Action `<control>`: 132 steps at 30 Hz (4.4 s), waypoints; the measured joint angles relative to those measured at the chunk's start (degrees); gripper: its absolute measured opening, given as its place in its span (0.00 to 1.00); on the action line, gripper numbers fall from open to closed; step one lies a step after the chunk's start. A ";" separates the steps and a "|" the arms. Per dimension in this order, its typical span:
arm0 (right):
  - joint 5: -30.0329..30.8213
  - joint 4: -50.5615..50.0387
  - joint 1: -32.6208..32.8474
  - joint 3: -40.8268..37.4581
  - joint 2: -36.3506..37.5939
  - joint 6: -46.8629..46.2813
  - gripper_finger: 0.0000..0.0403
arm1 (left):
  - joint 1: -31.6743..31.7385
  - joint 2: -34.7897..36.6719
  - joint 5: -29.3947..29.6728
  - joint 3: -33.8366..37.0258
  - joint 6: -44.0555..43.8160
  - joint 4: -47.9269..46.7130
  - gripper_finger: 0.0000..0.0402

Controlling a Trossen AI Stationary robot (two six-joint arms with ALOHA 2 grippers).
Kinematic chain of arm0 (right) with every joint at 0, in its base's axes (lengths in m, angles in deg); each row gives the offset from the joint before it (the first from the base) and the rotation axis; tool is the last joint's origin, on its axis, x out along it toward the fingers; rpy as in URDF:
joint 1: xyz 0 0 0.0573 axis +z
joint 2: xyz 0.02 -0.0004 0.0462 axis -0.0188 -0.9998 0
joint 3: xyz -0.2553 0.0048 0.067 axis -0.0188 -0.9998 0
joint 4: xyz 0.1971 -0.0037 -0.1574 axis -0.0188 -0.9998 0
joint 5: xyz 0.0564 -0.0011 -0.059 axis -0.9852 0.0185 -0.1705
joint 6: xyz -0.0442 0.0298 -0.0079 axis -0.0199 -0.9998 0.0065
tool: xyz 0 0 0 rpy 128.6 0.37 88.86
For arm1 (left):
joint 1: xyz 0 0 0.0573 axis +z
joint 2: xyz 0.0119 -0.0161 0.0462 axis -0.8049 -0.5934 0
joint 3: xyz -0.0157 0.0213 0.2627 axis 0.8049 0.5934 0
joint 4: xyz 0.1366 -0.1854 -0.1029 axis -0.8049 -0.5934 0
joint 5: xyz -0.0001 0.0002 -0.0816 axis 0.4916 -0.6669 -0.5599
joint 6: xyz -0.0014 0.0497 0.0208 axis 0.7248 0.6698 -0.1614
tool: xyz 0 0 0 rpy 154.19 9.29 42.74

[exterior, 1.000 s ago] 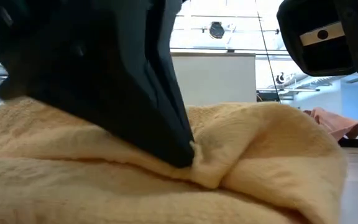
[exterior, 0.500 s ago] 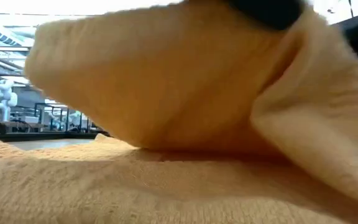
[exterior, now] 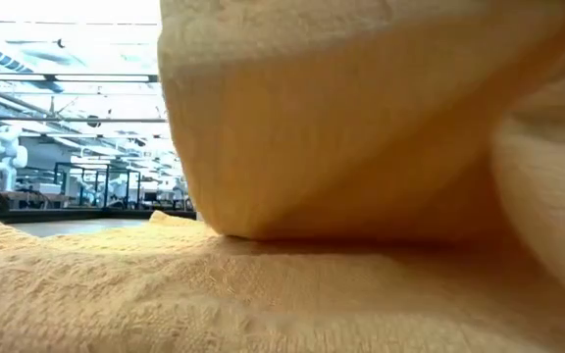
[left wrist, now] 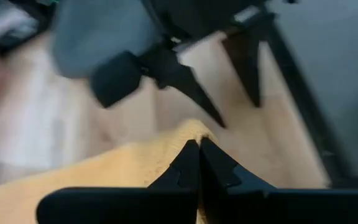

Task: Fold towel
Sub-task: Fold the yellow towel

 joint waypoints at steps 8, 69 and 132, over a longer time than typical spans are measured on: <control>-0.02 0.02 0.64 0.00 0.00 -0.02 0.42 | 2.08 0.00 -5.51 0.00 -4.28 -2.34 0.10; 1.77 1.96 -6.72 2.43 -0.56 18.43 0.23 | 7.45 0.07 -8.15 0.07 -3.65 -9.79 0.00; 18.44 1.24 4.95 4.06 -1.75 20.98 0.01 | 8.13 0.11 -11.25 0.55 -6.56 -14.31 0.00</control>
